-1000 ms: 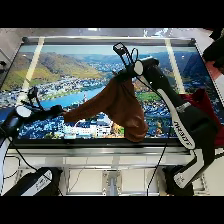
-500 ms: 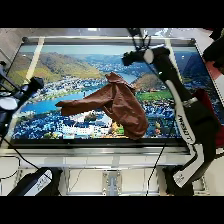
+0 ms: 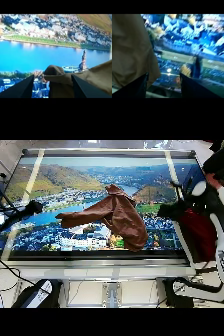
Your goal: Fold the shirts.
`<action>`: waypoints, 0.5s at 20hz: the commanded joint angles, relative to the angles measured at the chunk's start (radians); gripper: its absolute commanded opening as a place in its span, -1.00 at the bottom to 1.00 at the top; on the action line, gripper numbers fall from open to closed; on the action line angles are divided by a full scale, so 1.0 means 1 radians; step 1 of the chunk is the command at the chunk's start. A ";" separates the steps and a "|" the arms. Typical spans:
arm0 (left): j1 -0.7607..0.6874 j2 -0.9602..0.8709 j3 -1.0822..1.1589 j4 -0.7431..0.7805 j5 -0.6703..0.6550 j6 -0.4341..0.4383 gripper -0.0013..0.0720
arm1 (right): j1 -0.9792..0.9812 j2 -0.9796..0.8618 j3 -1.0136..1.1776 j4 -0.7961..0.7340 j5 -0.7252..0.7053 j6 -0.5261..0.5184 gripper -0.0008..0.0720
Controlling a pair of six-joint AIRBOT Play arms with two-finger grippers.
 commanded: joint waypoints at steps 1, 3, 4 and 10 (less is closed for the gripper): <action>0.013 -0.038 -0.034 0.013 -0.061 -0.206 0.53 | -0.050 0.150 -0.457 0.280 -0.093 -0.040 0.22; 0.021 -0.066 -0.111 0.010 -0.086 -0.341 0.53 | -0.050 0.161 -0.608 0.384 -0.154 -0.090 0.22; 0.021 -0.069 -0.161 0.009 -0.092 -0.395 0.53 | -0.050 0.161 -0.656 0.442 -0.186 -0.126 0.22; 0.028 -0.071 -0.365 -0.286 0.005 -0.413 0.52 | -0.050 0.162 -0.676 0.514 -0.211 -0.217 0.26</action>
